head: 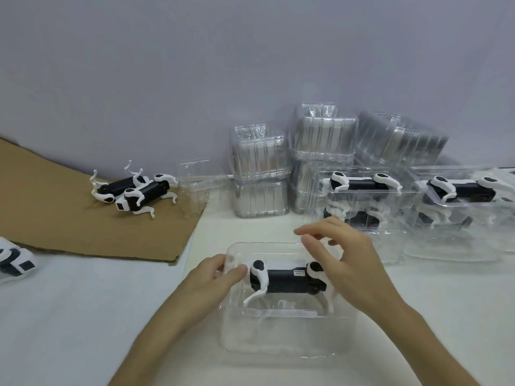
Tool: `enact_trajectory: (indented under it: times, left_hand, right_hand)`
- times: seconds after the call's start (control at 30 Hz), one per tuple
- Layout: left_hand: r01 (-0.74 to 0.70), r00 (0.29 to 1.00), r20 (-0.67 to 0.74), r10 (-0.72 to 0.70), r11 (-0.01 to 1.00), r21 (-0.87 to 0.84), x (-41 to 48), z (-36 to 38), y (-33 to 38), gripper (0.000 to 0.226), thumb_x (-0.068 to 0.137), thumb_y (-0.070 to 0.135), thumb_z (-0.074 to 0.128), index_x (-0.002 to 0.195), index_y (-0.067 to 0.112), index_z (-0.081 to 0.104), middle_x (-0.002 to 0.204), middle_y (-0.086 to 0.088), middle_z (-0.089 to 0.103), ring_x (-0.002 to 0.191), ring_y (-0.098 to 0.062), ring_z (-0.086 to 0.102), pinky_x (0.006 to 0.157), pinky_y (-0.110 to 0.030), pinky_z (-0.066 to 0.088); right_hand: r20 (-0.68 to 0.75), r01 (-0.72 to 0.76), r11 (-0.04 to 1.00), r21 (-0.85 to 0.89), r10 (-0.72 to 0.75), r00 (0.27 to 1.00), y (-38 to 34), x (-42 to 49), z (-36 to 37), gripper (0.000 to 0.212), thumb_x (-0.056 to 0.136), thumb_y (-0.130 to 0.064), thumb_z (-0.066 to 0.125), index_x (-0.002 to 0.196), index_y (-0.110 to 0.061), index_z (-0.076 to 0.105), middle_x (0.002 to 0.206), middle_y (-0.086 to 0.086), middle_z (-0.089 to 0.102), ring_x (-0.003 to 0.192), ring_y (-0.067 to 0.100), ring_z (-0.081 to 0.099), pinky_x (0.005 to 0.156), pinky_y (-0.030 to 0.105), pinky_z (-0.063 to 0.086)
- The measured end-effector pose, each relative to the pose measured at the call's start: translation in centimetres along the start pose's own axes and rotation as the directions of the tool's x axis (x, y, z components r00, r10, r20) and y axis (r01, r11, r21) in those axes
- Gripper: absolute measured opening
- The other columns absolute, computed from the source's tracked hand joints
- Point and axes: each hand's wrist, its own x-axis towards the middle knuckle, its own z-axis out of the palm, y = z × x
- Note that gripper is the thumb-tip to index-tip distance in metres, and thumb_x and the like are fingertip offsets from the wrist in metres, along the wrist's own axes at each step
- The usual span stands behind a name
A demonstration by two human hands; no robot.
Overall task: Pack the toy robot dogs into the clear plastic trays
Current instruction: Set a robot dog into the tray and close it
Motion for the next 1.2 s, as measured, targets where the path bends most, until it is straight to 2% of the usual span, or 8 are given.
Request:
enact_trajectory:
  times: [0.2, 0.3, 0.37, 0.53, 0.8, 0.93, 1.1, 1.2]
  left_hand:
    - [-0.093, 0.976, -0.195, 0.091, 0.996, 0.000, 0.8, 0.5, -0.5, 0.033, 0.102, 0.039, 0.047, 0.073, 0.045, 0.060, 0.066, 0.015, 0.061, 0.073, -0.012, 0.059, 0.071, -0.030, 0.045]
    - [-0.162, 0.965, -0.236, 0.116, 0.969, -0.187, 1.1, -0.1, -0.5, 0.034, 0.104, 0.039, 0.045, 0.108, 0.072, 0.051, 0.090, 0.008, 0.071, 0.084, -0.023, 0.070, 0.075, -0.044, 0.060]
    - [-0.234, 0.946, -0.279, 0.167, 0.946, -0.225, 1.4, -0.3, -0.6, 0.038, 0.106, 0.037, 0.043, 0.135, 0.061, 0.044, 0.097, 0.004, 0.072, 0.084, -0.025, 0.072, 0.073, -0.043, 0.061]
    - [-0.347, 0.916, -0.322, 0.239, 0.876, -0.337, 1.5, 0.1, -0.5, 0.042, 0.107, 0.032, 0.040, 0.147, 0.043, 0.041, 0.107, -0.011, 0.067, 0.079, -0.031, 0.071, 0.058, -0.022, 0.053]
    - [-0.459, 0.874, -0.346, 0.341, 0.811, -0.361, 1.6, 0.5, -0.6, 0.051, 0.098, 0.040, 0.043, 0.149, 0.040, 0.040, 0.082, 0.018, 0.062, 0.077, -0.010, 0.068, 0.062, -0.023, 0.056]
    - [-0.457, 0.882, -0.318, 0.347, 0.797, -0.395, 1.3, 0.5, -0.5, 0.055, 0.094, 0.045, 0.042, 0.149, 0.040, 0.040, 0.088, 0.008, 0.066, 0.078, -0.013, 0.069, 0.061, -0.021, 0.055]
    - [-0.389, 0.917, -0.246, 0.313, 0.837, -0.385, 1.2, 0.1, -0.6, 0.055, 0.094, 0.048, 0.054, 0.147, 0.046, 0.038, 0.110, -0.002, 0.065, 0.088, -0.015, 0.072, 0.066, -0.025, 0.058]
    - [-0.354, 0.935, -0.130, 0.330, 0.883, -0.309, 1.5, -0.6, -1.1, 0.090, 0.076, 0.052, 0.078, 0.151, 0.045, 0.029, 0.128, -0.007, 0.060, 0.101, -0.027, 0.069, 0.078, -0.045, 0.059]
  right_hand:
    - [-0.089, -0.222, 0.974, 0.049, 0.225, 0.970, 1.5, 0.7, -1.0, 0.019, 0.100, -0.032, 0.054, 0.093, -0.034, 0.072, 0.088, -0.024, 0.069, 0.085, 0.002, 0.065, 0.075, 0.025, 0.049]
    - [0.089, -0.369, 0.906, 0.208, 0.358, 0.929, 1.6, 0.8, -0.3, 0.026, 0.096, -0.050, 0.057, 0.104, -0.030, 0.071, 0.101, -0.014, 0.072, 0.092, 0.005, 0.068, 0.086, 0.037, 0.054]
    - [0.146, -0.431, 0.841, 0.327, 0.406, 0.902, 1.6, 0.8, 0.1, 0.044, 0.083, -0.059, 0.058, 0.112, -0.027, 0.068, 0.114, -0.005, 0.071, 0.101, 0.013, 0.070, 0.095, 0.042, 0.053]
    - [0.232, -0.445, 0.794, 0.414, 0.381, 0.895, 1.5, 0.9, -0.2, 0.072, 0.067, -0.070, 0.064, 0.128, -0.031, 0.060, 0.125, -0.003, 0.068, 0.111, 0.016, 0.068, 0.103, 0.048, 0.050]
    - [0.298, -0.445, 0.821, 0.358, 0.352, 0.888, 1.2, 0.8, -0.1, 0.080, 0.049, -0.073, 0.078, 0.121, -0.058, 0.047, 0.126, -0.018, 0.064, 0.104, -0.002, 0.067, 0.085, 0.025, 0.052]
    - [0.298, -0.446, 0.827, 0.341, 0.355, 0.886, 1.0, 0.7, 0.0, 0.088, 0.046, -0.070, 0.081, 0.125, -0.059, 0.044, 0.112, -0.026, 0.066, 0.097, -0.013, 0.064, 0.066, 0.006, 0.050]
    - [0.296, -0.466, 0.789, 0.399, 0.371, 0.880, 1.3, 0.7, 0.3, 0.100, 0.045, -0.067, 0.084, 0.135, -0.045, 0.047, 0.102, -0.010, 0.067, 0.093, 0.007, 0.070, 0.090, 0.029, 0.053]
    - [0.276, -0.475, 0.772, 0.423, 0.389, 0.879, 1.3, 0.7, 0.3, 0.098, 0.047, -0.064, 0.086, 0.134, -0.040, 0.048, 0.087, -0.011, 0.063, 0.076, 0.011, 0.065, 0.075, 0.028, 0.052]
